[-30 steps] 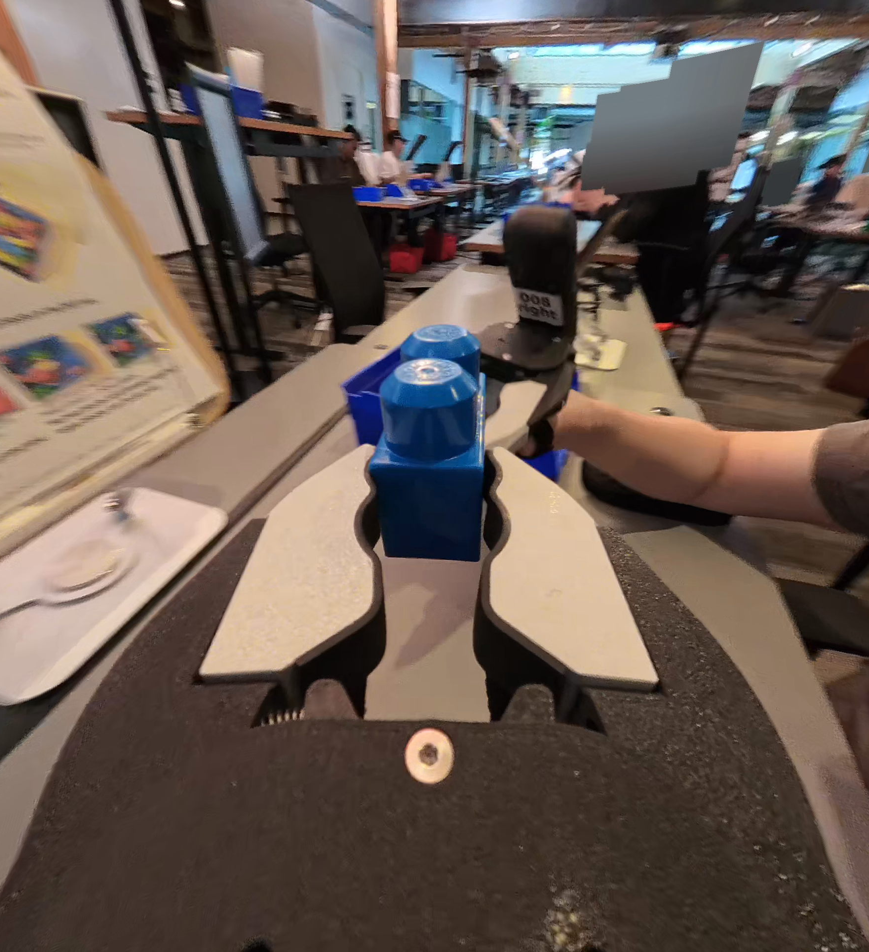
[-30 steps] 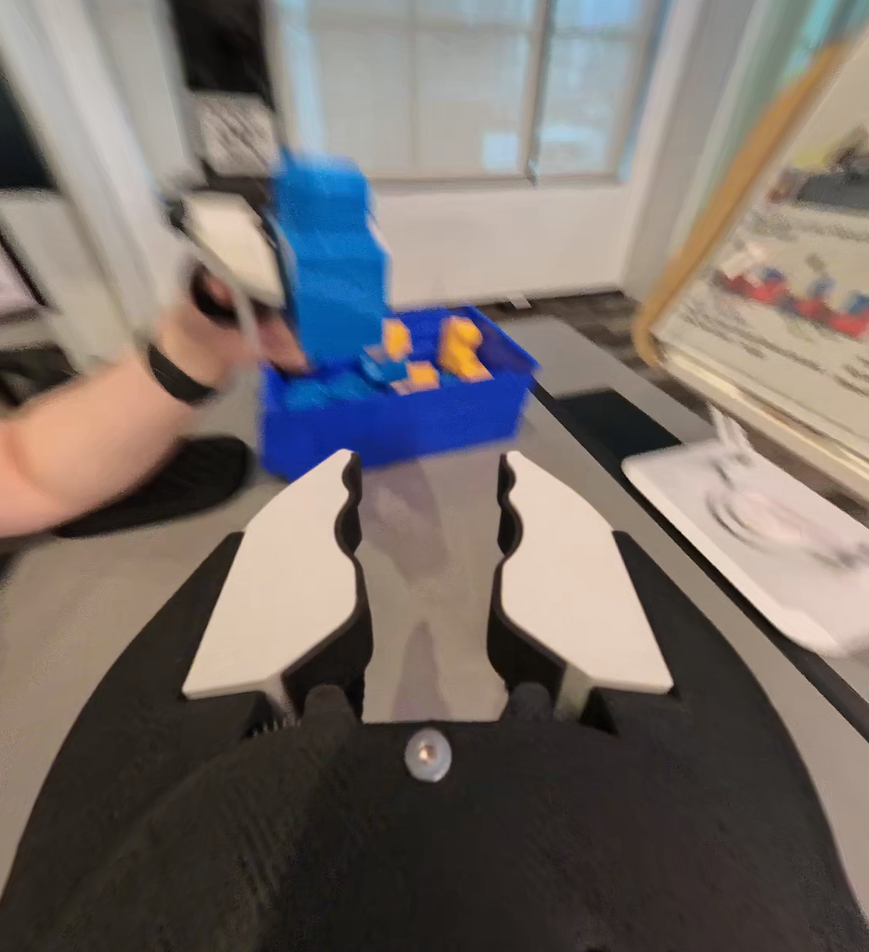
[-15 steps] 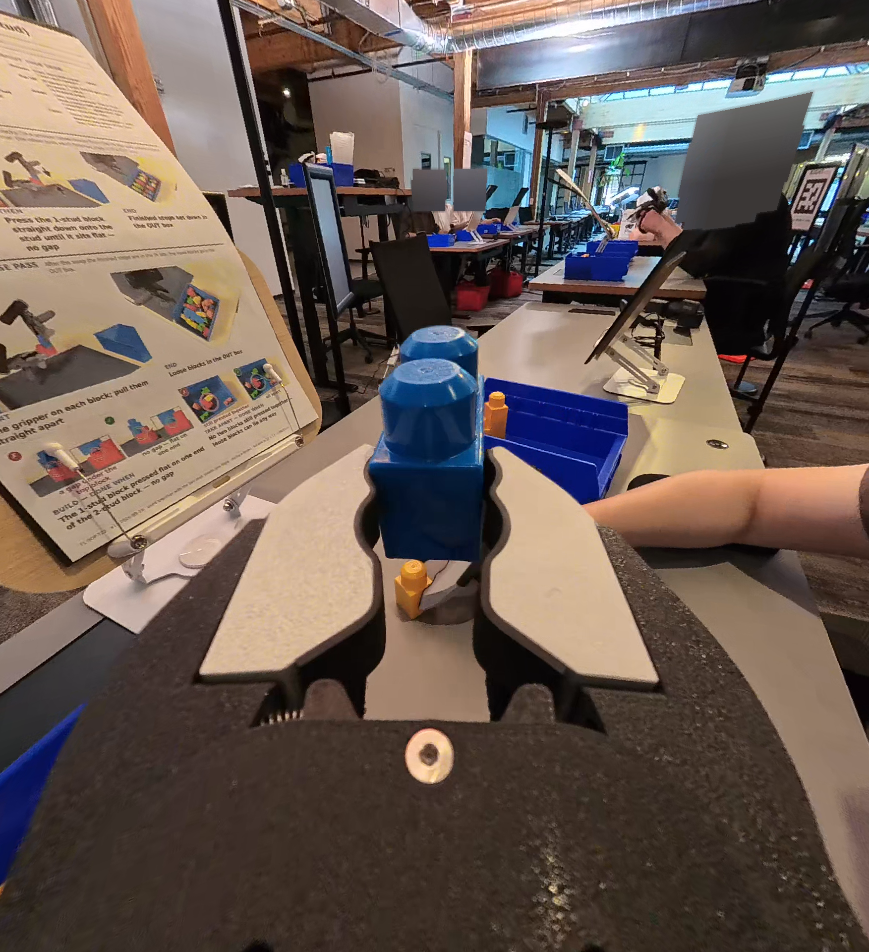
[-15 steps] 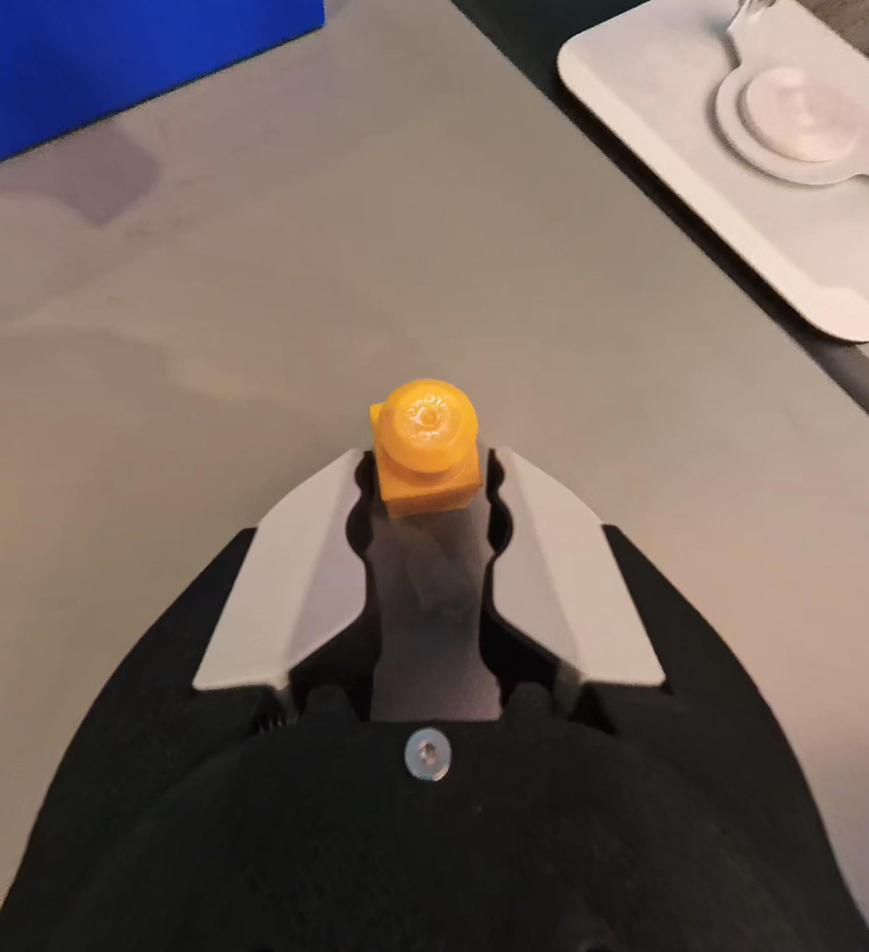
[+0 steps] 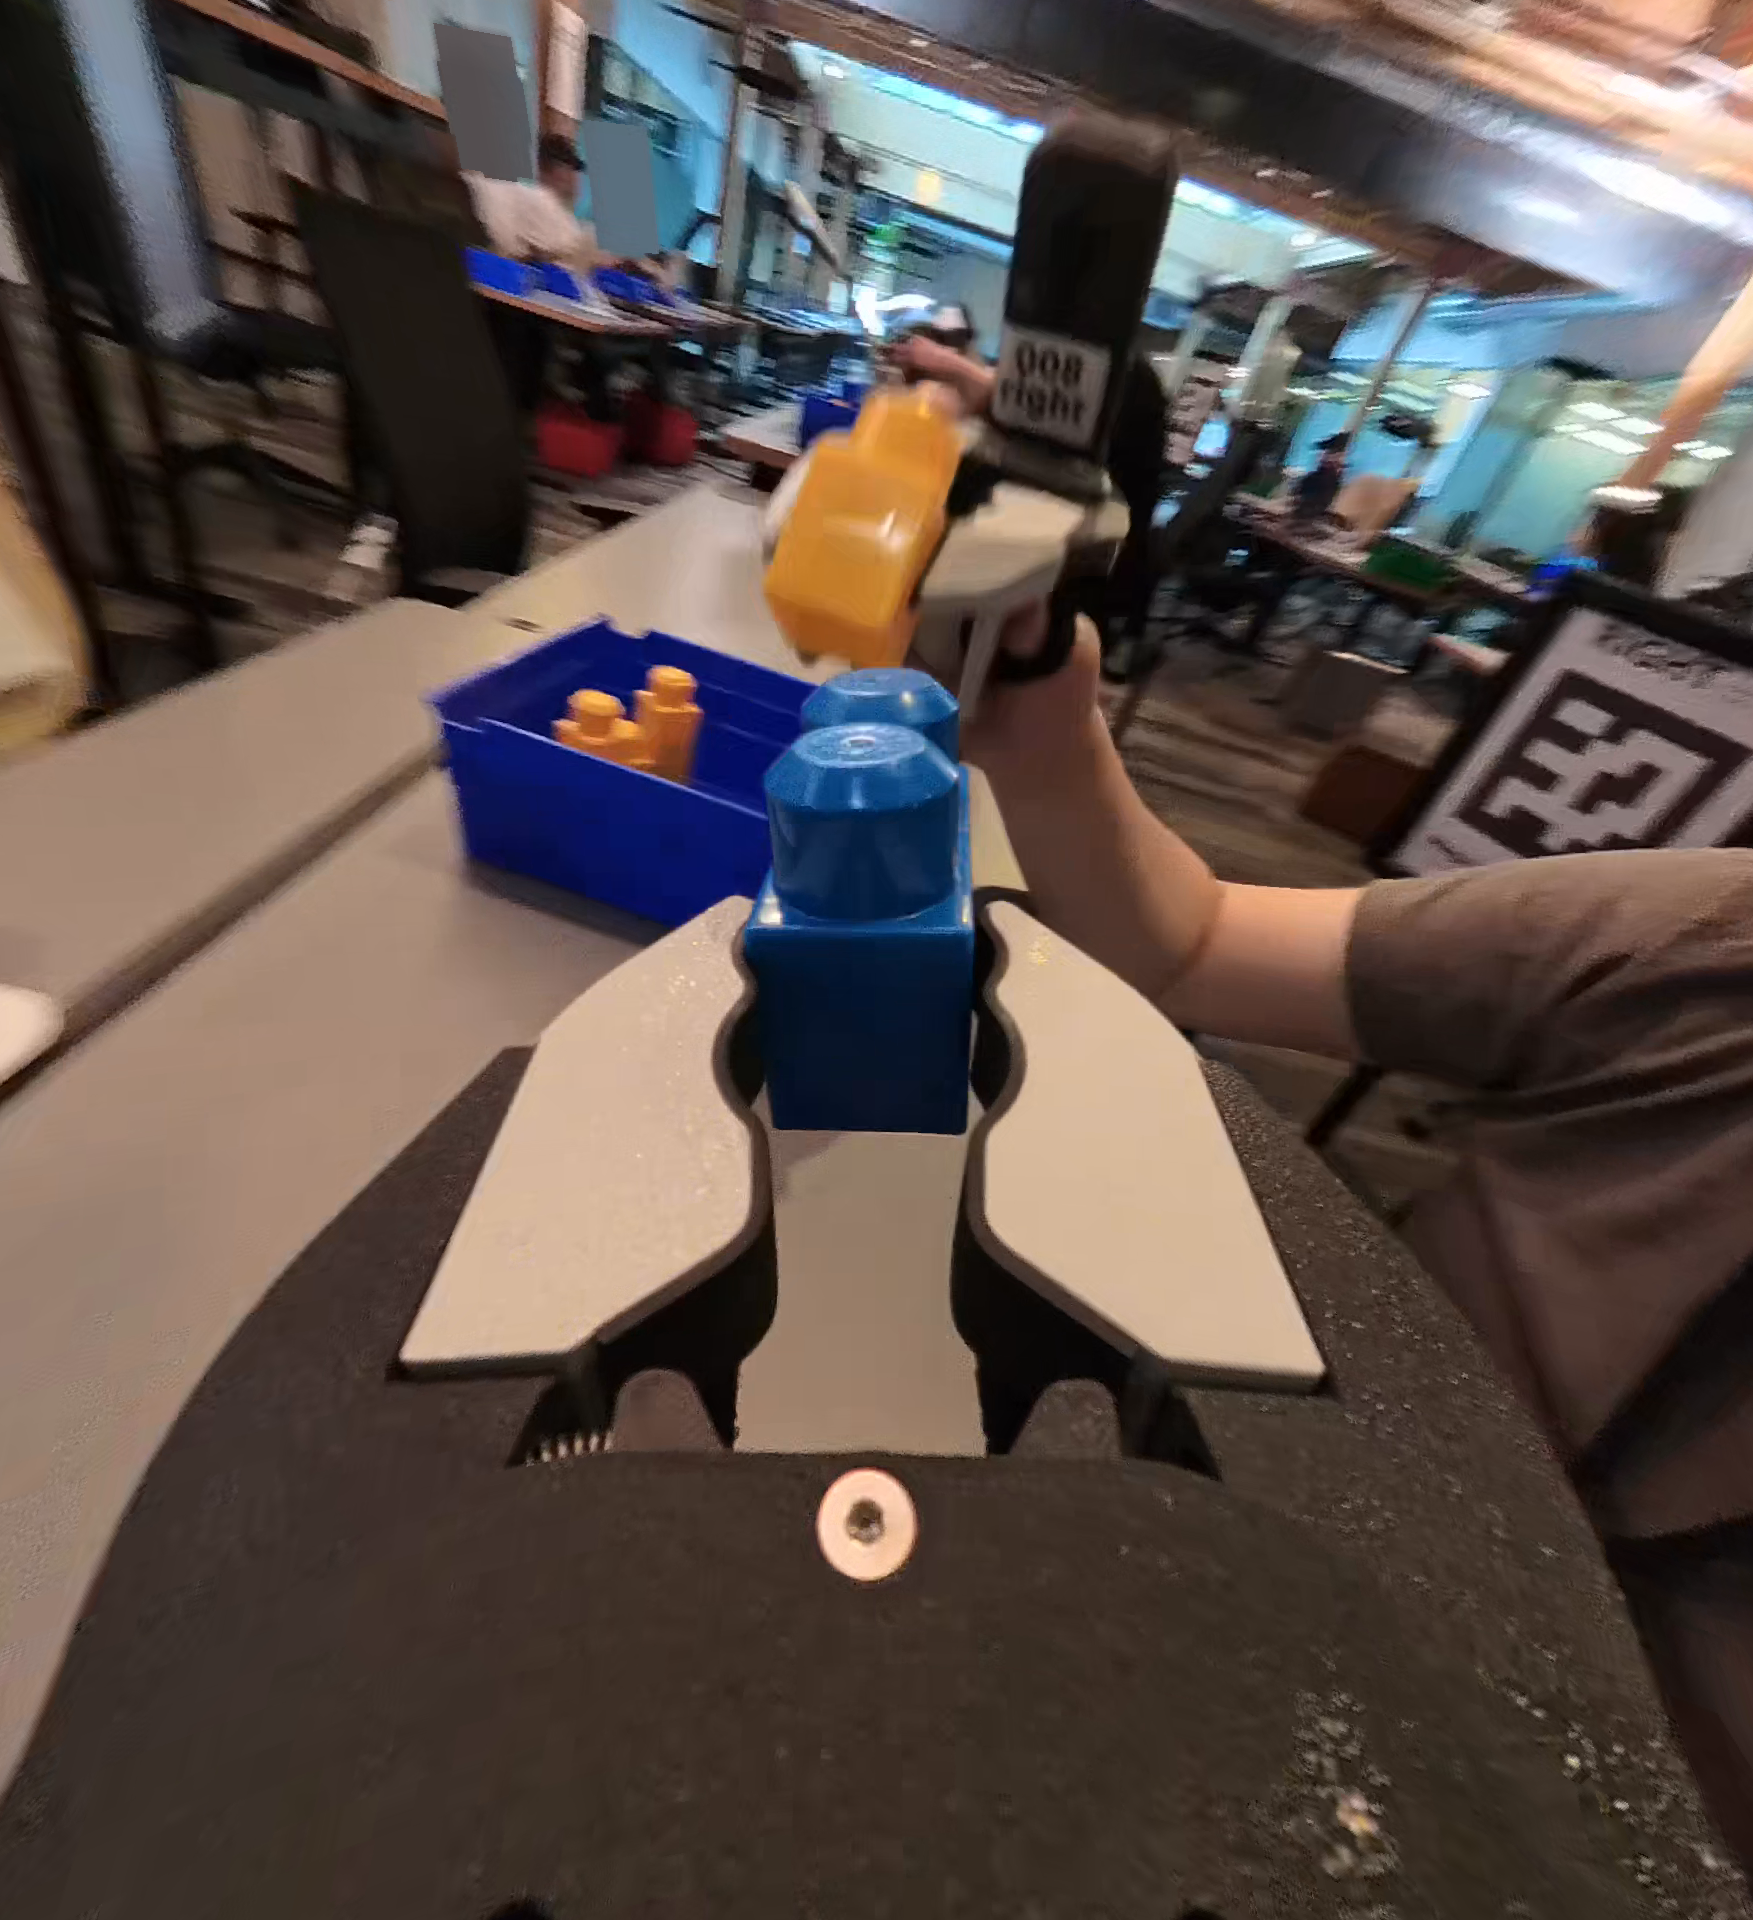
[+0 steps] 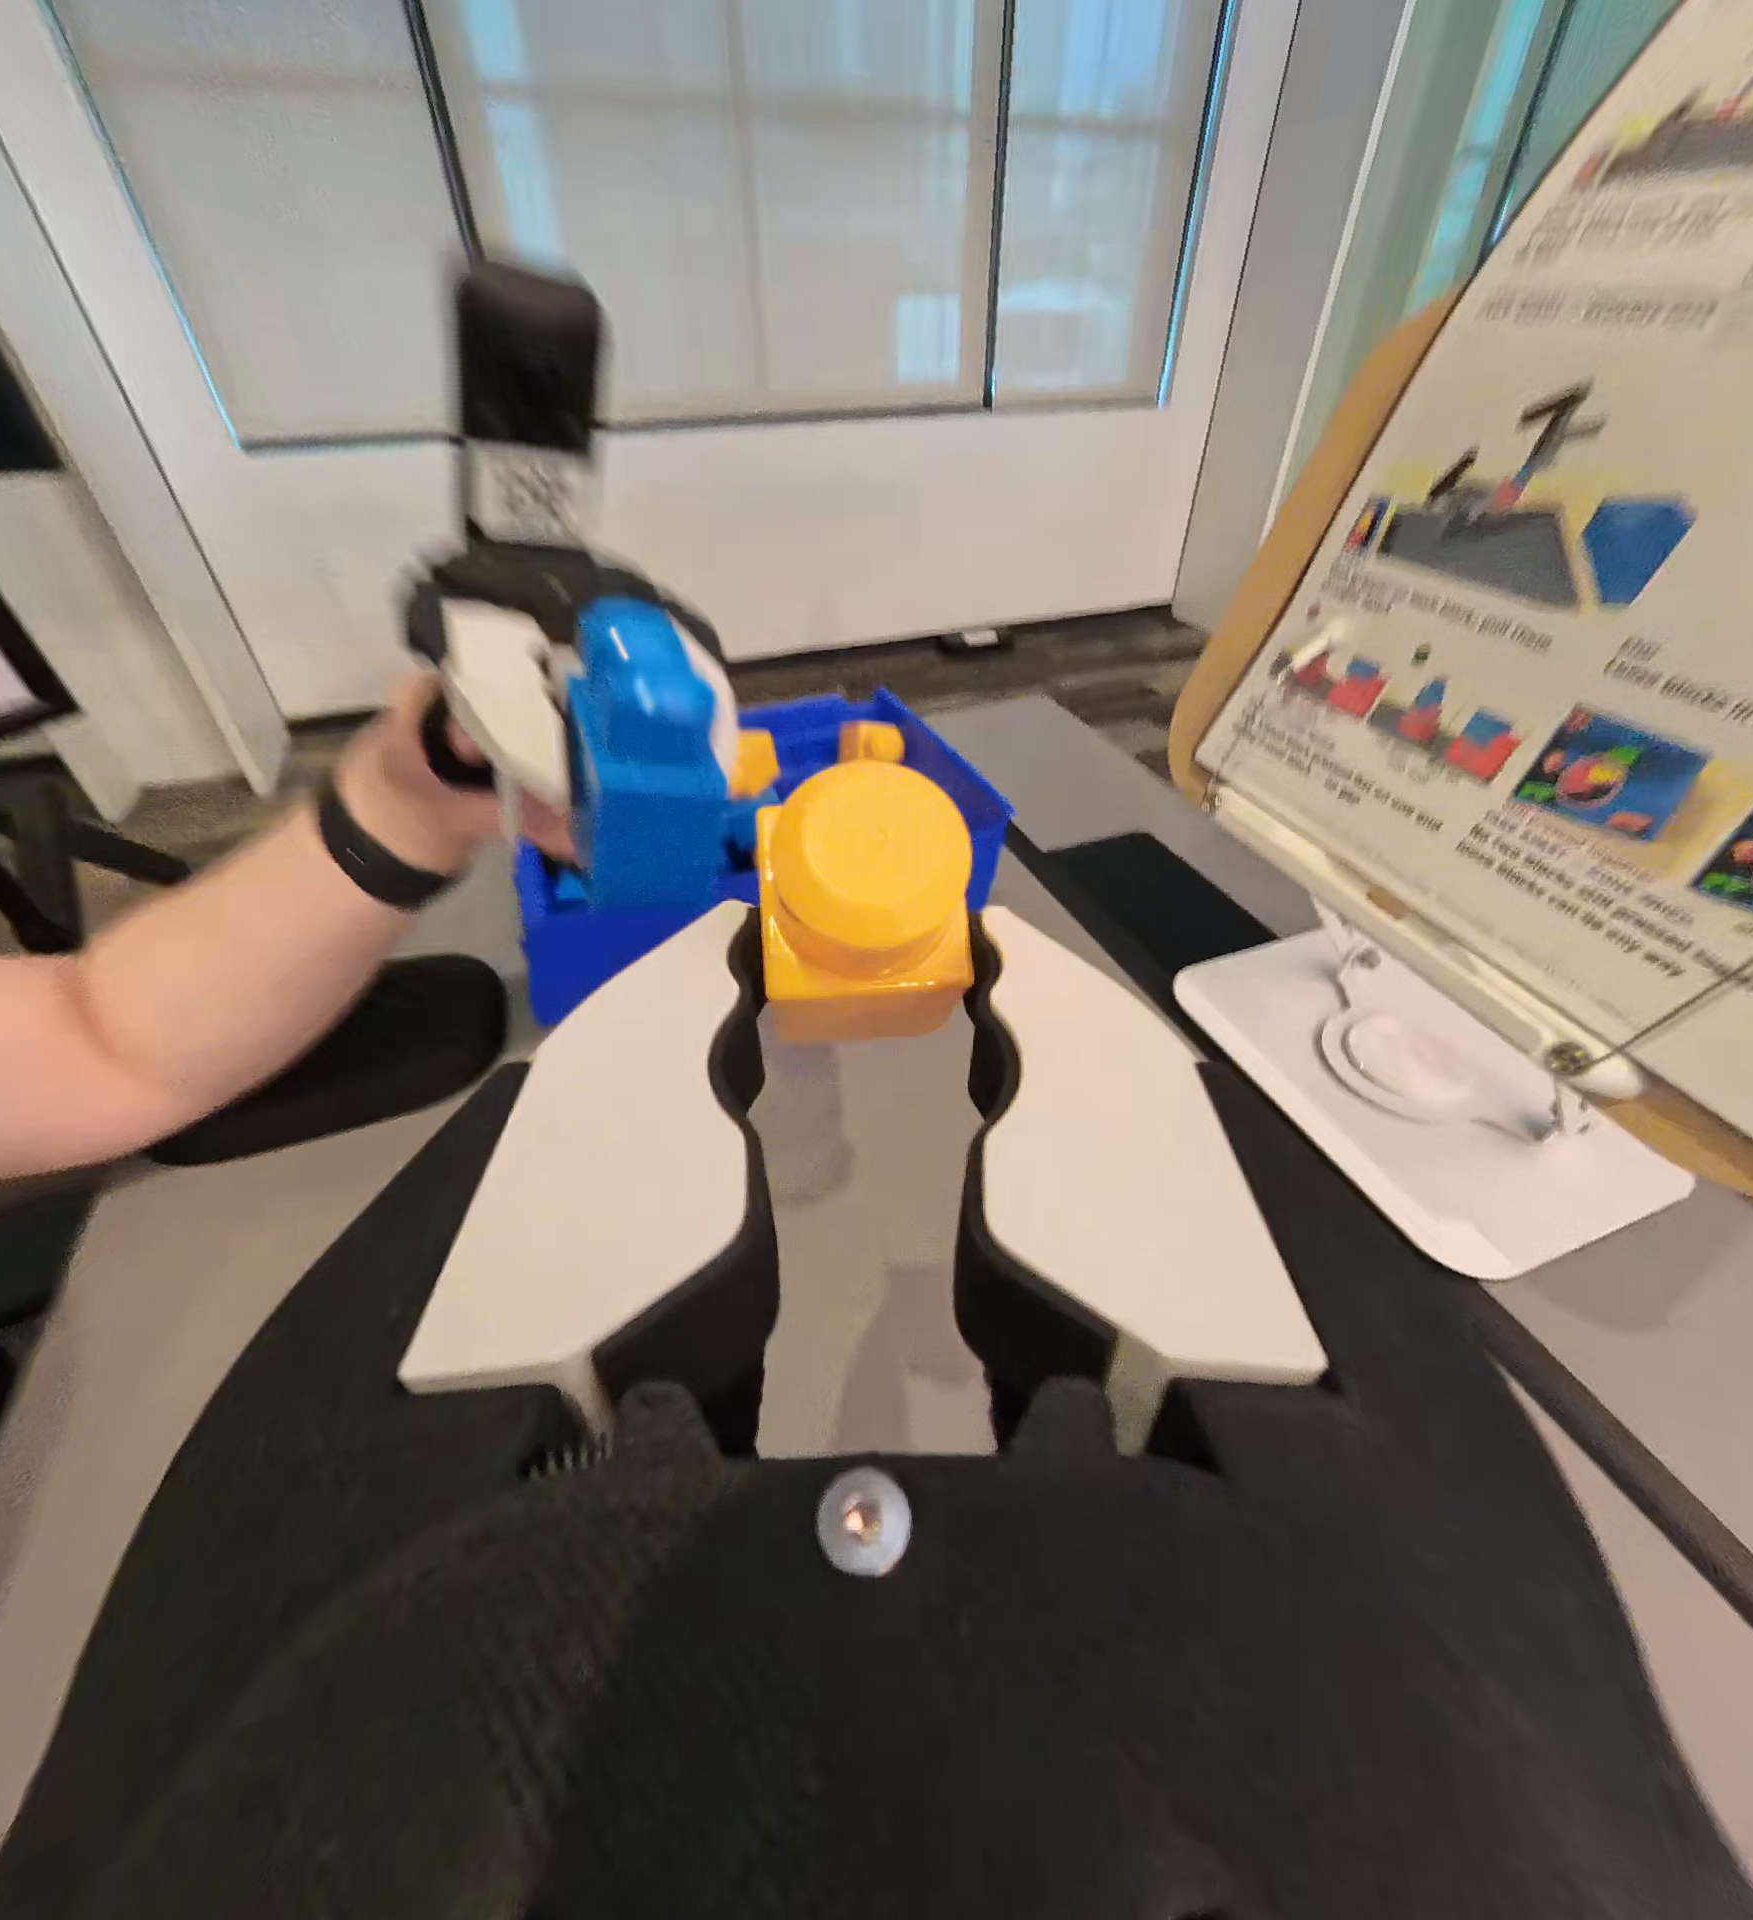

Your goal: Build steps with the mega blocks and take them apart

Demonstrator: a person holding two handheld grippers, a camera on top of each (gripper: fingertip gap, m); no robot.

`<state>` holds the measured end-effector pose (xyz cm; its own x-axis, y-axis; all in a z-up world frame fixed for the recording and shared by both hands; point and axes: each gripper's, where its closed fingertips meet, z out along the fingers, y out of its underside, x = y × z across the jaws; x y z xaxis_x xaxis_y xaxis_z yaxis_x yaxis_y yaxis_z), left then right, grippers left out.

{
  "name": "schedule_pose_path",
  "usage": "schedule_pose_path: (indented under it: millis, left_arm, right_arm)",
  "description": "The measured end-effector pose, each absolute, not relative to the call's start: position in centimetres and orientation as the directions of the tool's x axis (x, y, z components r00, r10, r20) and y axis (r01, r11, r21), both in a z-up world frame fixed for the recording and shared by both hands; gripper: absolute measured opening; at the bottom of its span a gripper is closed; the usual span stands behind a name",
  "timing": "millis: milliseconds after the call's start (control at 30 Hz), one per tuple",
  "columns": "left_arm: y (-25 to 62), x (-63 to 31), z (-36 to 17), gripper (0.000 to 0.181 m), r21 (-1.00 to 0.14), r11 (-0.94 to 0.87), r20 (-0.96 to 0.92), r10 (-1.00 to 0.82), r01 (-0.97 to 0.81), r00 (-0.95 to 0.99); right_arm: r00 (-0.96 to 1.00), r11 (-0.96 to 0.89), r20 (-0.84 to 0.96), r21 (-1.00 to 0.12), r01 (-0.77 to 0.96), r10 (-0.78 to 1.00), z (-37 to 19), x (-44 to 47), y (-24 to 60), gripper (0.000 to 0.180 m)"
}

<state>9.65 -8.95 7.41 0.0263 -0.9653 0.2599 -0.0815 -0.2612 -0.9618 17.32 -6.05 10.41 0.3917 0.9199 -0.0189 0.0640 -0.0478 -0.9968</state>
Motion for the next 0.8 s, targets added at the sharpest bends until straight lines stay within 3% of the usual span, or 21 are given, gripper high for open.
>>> schedule_pose_path:
  millis: [133,267,433,800]
  left_arm:
    - [-10.3,14.3,3.1,0.037,-0.943,-0.258,0.27,-0.962,-0.212,-0.032]
    - [-10.9,15.2,2.9,0.036,-0.946,-0.252,0.268,-0.962,-0.203,-0.053]
    - [-11.1,15.4,2.8,0.036,-0.945,-0.235,0.249,-0.968,-0.228,-0.033]
    - [-11.2,15.2,3.8,0.035,-0.929,-0.318,0.33,-0.943,-0.189,-0.035]
  right_arm:
    - [0.235,-0.207,-0.194,-0.978,0.03,0.952,11.2,18.1,-8.9,0.037]
    - [0.254,-0.309,-0.255,-0.93,0.201,0.933,7.6,17.6,-8.3,0.037]
    - [0.153,-0.406,-0.377,-0.87,0.28,0.913,5.6,16.5,-9.6,0.037]
    - [0.192,-0.326,-0.278,-0.898,0.296,0.941,5.6,16.1,-9.7,0.037]
